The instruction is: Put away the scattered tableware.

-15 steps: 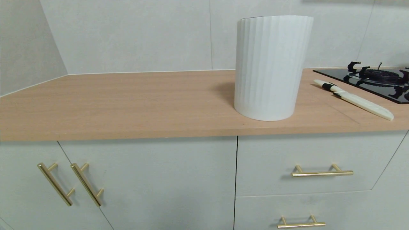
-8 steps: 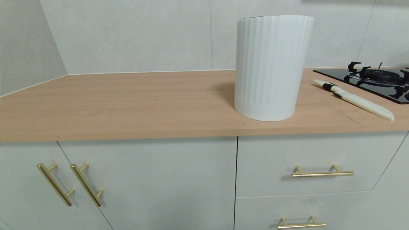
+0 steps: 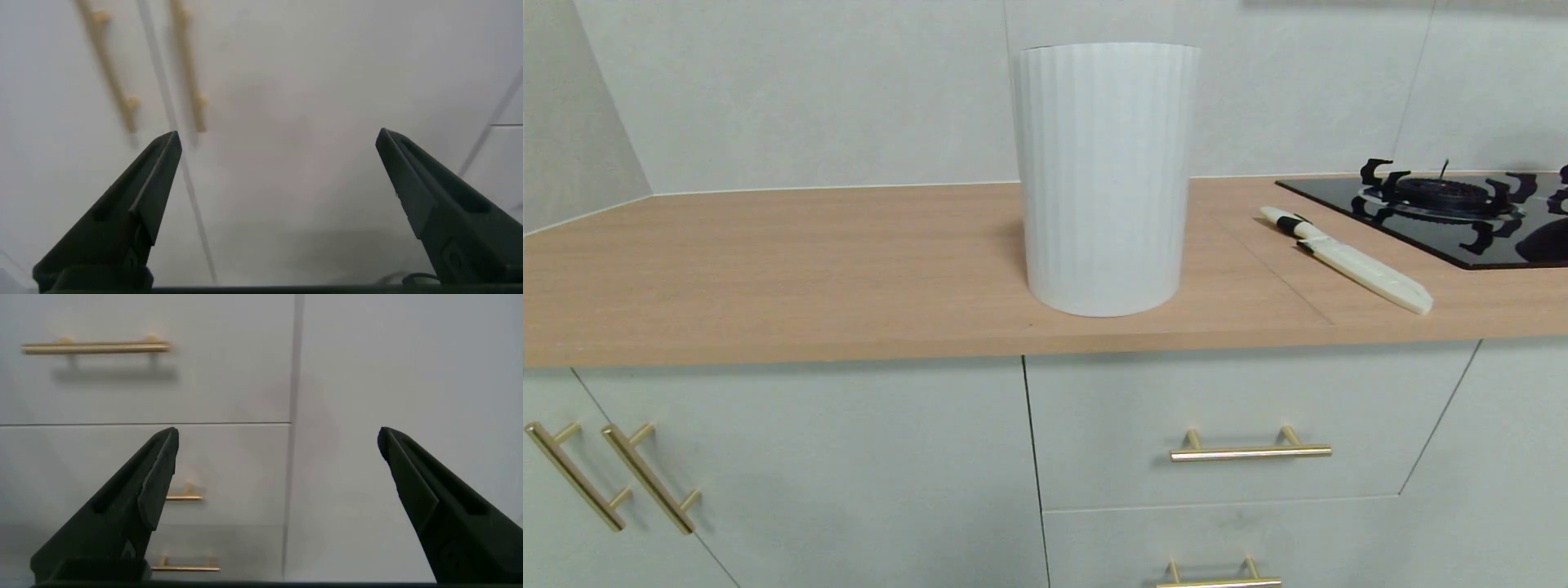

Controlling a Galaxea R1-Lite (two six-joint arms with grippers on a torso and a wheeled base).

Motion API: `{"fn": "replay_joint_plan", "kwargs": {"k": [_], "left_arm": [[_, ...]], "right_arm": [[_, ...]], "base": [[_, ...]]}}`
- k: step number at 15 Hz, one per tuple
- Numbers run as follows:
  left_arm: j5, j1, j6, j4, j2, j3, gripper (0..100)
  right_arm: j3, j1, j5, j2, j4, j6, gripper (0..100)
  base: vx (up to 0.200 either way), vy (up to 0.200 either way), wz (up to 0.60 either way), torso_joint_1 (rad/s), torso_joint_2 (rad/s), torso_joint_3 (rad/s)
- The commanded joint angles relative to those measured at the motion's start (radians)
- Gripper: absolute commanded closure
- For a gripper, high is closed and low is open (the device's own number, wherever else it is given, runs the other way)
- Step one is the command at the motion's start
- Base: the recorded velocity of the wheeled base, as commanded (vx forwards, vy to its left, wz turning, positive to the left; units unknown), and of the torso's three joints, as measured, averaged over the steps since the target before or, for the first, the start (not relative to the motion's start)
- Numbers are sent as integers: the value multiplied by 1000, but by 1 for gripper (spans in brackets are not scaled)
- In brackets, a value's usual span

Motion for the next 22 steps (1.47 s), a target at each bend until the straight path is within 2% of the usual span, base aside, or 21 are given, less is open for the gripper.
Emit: {"fn": "replay_joint_plan", "kwargs": {"k": [1,22], "left_arm": [[0,0,-1,0,0,0,0],[0,0,-1,0,0,0,0]], "right_arm": [[-1,0,0,1,0,1,0],[0,0,0,1,0,-7,0]], "base": [[0,0,0,0,0,0],[0,0,0,0,0,0]]}}
